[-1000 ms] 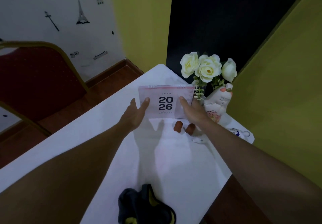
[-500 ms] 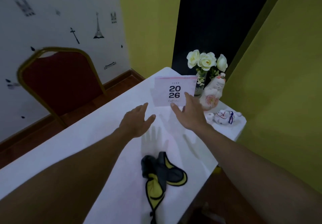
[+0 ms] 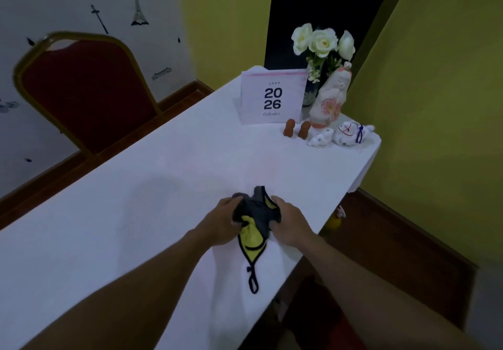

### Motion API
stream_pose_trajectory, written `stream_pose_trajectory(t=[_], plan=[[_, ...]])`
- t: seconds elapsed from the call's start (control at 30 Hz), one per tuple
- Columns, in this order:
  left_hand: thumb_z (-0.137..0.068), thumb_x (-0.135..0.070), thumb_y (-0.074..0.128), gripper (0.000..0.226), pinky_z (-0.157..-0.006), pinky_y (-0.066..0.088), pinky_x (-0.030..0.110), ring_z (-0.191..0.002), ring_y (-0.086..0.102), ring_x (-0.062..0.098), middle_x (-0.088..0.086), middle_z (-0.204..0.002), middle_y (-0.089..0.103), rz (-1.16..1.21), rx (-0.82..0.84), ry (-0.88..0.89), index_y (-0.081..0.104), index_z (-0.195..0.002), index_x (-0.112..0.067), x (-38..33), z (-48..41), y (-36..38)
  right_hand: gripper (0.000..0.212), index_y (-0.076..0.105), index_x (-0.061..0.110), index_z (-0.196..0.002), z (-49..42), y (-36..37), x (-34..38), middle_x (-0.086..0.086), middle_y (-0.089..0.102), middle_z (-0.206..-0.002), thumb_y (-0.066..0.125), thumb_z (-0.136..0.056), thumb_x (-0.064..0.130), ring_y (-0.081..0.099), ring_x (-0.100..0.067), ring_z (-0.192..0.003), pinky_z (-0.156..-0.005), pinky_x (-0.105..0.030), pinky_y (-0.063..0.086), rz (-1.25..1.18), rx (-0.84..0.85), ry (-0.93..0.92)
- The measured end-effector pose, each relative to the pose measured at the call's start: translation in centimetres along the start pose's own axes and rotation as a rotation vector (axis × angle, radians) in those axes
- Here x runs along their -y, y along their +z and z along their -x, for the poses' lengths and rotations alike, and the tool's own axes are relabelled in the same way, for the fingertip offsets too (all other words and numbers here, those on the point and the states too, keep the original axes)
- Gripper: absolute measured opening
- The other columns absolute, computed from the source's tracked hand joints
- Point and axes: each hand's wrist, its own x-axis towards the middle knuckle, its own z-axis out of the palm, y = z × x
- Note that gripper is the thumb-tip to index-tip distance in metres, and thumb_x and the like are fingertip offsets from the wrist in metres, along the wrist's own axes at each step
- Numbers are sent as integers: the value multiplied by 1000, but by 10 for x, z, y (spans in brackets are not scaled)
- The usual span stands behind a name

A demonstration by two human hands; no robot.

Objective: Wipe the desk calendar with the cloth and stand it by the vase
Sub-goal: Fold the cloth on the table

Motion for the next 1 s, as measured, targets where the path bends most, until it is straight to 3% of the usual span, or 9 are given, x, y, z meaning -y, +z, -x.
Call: stream_pose_trajectory(t=[0.17, 0.27, 0.33, 0.53, 0.67, 0.77, 0.87, 0.93, 1.0], plan=[[-81, -46, 78, 85, -100, 50, 49, -120, 52, 36, 12, -134, 40, -31, -22, -159, 33, -152, -30, -7, -1, 20, 57, 43, 13, -141, 3, 9, -15, -15, 60, -120, 64, -89, 23, 57, -38, -111, -86, -41, 50, 104, -20, 81], [-86, -39, 73, 59, -98, 51, 50, -117, 52, 36, 13, -130, 41, -163, -4, -173, 48, -137, -20, -12, 1, 24, 26, 50, 12, -106, 6, 8, -15, -8, 59, -97, 68, -88, 17, 56, -29, -89, -66, -34, 41, 35, 20, 58], [-88, -26, 67, 34, -92, 52, 46, -107, 55, 34, 12, -121, 44, -154, -33, -165, 55, -117, -15, -14, 2, 22, 23, 50, 16, -94, 6, 3, -12, -3, 57, -94, 68, -83, 8, 52, -24, -85, -61, -31, 35, 17, -12, 55], [-86, -15, 63, 11, -74, 55, 39, -87, 65, 31, 14, -101, 64, 122, -204, -253, 55, -91, -9, -20, 5, 13, 23, 50, 25, -89, 9, -13, -8, 8, 53, -92, 69, -78, 18, 50, -7, -74, -50, -18, 35, -78, -46, 178], [-91, -15, 64, 11, -58, 62, 35, -56, 71, 17, 17, -84, 72, 521, -266, -312, 56, -88, -9, -31, 4, 13, 35, 56, 18, -111, 12, -9, -13, 1, 58, -112, 74, -81, 20, 61, -22, -100, -71, -30, 52, -175, 95, 222], [-86, -14, 59, 2, -76, 57, 41, -82, 67, 26, 12, -94, 68, 251, -197, -232, 59, -88, -13, -27, 4, 15, 26, 58, 17, -107, 16, 0, -16, -4, 66, -107, 65, -83, 25, 63, -20, -93, -74, -35, 53, -215, 69, 239], [-90, -13, 54, 19, -97, 52, 41, -110, 58, 32, 11, -121, 50, -40, -28, -201, 67, -103, -18, -18, 7, 20, 38, 54, 23, -116, 17, 8, -17, 3, 62, -108, 63, -83, 41, 59, -11, -90, -67, -28, 44, -339, -38, 289], [-92, -21, 56, 15, -91, 53, 42, -105, 59, 37, 14, -113, 49, -7, -60, -234, 66, -82, -14, -16, 9, 22, 52, 49, 29, -124, 16, 14, -17, 9, 56, -116, 70, -82, 51, 57, -7, -97, -74, -26, 45, -422, -75, 271], [-85, -22, 67, 36, -76, 55, 47, -76, 60, 35, 13, -86, 44, 106, -148, -254, 48, -55, -17, -14, 8, 25, 70, 45, 26, -135, 15, 20, -17, 12, 49, -123, 78, -80, 53, 53, -11, -110, -88, -28, 44, -470, -104, 230]])
